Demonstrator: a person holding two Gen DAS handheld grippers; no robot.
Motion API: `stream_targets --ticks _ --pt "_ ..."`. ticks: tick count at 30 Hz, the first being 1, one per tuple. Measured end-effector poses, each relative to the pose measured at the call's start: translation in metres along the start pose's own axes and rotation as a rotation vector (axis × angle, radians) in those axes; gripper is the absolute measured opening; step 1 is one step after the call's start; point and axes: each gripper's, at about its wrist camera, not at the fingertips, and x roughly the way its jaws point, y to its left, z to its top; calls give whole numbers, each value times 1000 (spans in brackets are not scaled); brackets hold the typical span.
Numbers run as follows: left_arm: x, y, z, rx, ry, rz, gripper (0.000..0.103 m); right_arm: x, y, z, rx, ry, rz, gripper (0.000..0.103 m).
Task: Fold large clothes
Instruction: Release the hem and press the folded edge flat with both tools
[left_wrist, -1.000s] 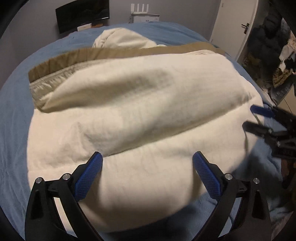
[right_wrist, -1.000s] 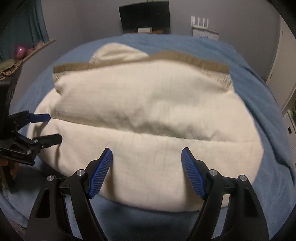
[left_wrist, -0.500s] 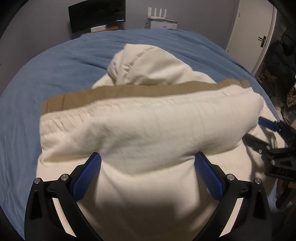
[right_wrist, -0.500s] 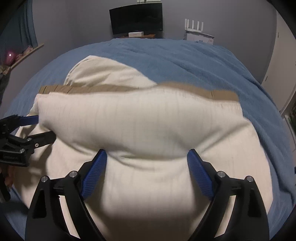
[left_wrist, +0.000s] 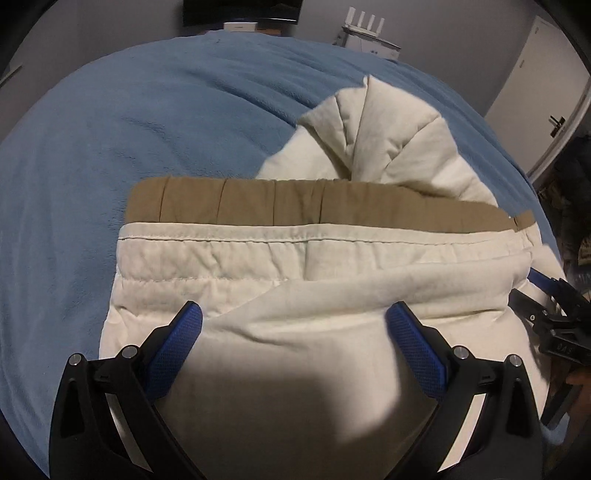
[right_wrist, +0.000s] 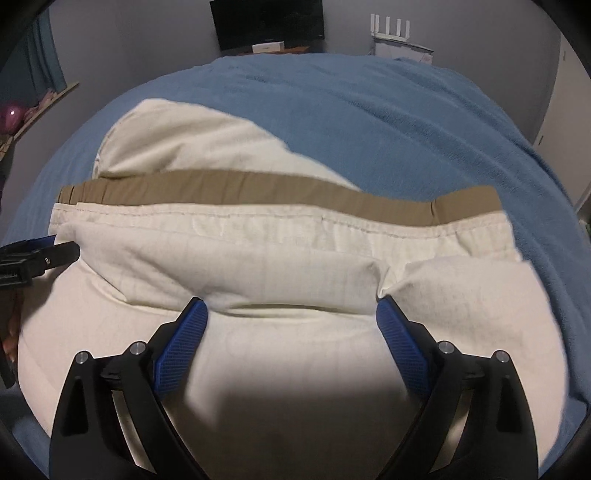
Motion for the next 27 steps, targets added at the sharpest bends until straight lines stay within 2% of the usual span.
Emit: stream_targets --ticks 6,21,27 --pt "15 -3 0 44 22 14 98 15 -2 -5 -1 -3 -3 90" --pt "29 6 8 51 30 13 98 30 -1 -7 -12 -17 -18 90" --pt "27 2 0 53 30 17 98 29 0 -9 -14 -17 -21 90"
